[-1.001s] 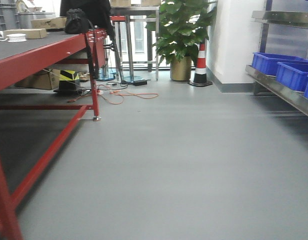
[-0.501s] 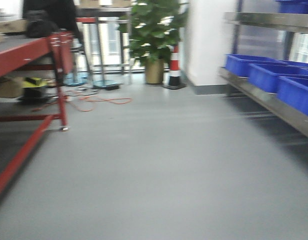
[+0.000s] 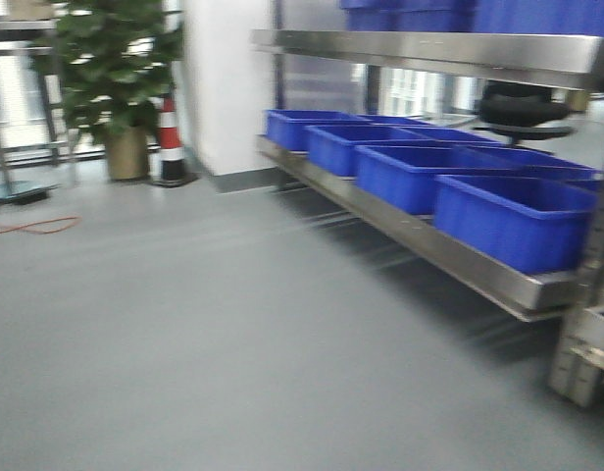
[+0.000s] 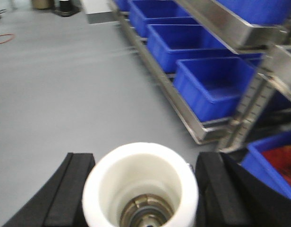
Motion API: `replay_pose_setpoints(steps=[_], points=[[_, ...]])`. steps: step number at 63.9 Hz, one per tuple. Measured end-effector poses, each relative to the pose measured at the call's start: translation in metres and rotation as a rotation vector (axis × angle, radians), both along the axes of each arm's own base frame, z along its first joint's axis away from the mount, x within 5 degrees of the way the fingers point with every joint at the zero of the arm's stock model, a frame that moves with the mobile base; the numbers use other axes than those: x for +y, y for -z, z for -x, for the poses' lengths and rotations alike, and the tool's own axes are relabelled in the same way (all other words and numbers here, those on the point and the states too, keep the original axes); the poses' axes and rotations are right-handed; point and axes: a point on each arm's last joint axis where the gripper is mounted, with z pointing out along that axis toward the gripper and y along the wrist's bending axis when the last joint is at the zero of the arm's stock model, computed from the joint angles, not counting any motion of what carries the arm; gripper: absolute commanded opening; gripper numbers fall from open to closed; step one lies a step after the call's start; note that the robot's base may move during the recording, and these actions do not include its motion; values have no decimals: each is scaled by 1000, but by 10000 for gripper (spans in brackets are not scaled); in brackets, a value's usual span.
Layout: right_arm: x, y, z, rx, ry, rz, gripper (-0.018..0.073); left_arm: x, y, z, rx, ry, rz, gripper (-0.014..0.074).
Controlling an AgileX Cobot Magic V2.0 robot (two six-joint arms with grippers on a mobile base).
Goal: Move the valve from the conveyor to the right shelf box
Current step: 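Drive up to the steel shelf with blue boxes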
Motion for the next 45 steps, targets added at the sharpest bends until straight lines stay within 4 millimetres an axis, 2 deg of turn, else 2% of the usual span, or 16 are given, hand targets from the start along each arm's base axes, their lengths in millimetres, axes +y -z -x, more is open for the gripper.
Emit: replay_pose_setpoints(steps=[45], points=[[0, 0, 0, -2, 1, 2, -153, 0, 0, 0, 0, 0, 0, -111]])
